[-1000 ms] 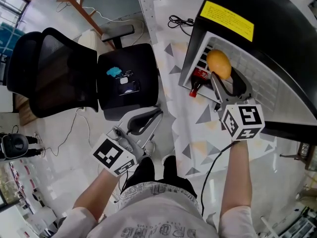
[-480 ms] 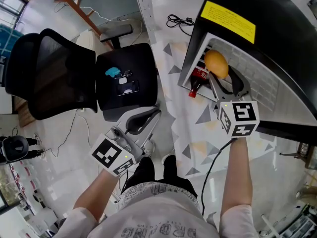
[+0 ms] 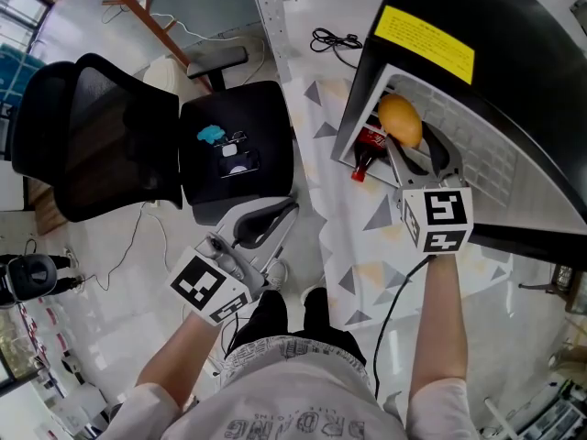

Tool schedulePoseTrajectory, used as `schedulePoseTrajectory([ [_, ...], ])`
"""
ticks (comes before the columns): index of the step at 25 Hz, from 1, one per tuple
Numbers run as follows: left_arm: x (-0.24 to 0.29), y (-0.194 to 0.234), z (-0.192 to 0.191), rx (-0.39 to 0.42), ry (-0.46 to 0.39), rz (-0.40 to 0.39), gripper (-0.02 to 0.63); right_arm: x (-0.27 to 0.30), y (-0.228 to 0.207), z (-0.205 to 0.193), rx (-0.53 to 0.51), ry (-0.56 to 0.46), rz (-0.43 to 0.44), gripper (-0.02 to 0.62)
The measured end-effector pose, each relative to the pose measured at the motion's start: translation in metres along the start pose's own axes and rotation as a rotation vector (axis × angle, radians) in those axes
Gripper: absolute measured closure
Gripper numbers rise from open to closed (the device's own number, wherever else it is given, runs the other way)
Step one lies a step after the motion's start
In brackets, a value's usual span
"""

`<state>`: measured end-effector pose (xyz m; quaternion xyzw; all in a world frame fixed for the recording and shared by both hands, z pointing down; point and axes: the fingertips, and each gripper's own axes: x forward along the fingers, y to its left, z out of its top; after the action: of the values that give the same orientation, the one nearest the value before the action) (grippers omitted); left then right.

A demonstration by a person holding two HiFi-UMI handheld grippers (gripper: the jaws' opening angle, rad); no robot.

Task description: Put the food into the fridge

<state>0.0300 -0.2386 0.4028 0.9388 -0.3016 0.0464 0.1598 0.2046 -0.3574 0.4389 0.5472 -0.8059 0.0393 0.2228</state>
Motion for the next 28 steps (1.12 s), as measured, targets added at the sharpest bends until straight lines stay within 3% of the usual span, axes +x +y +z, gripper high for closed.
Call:
schedulePoseTrajectory([
  [28, -0.0053, -0.0063, 0.0003, 0.008, 0.006, -0.012, 0.578, -0.0033, 0.0011, 0.0034, -0.009, -0.007, -0.022, 0.341],
])
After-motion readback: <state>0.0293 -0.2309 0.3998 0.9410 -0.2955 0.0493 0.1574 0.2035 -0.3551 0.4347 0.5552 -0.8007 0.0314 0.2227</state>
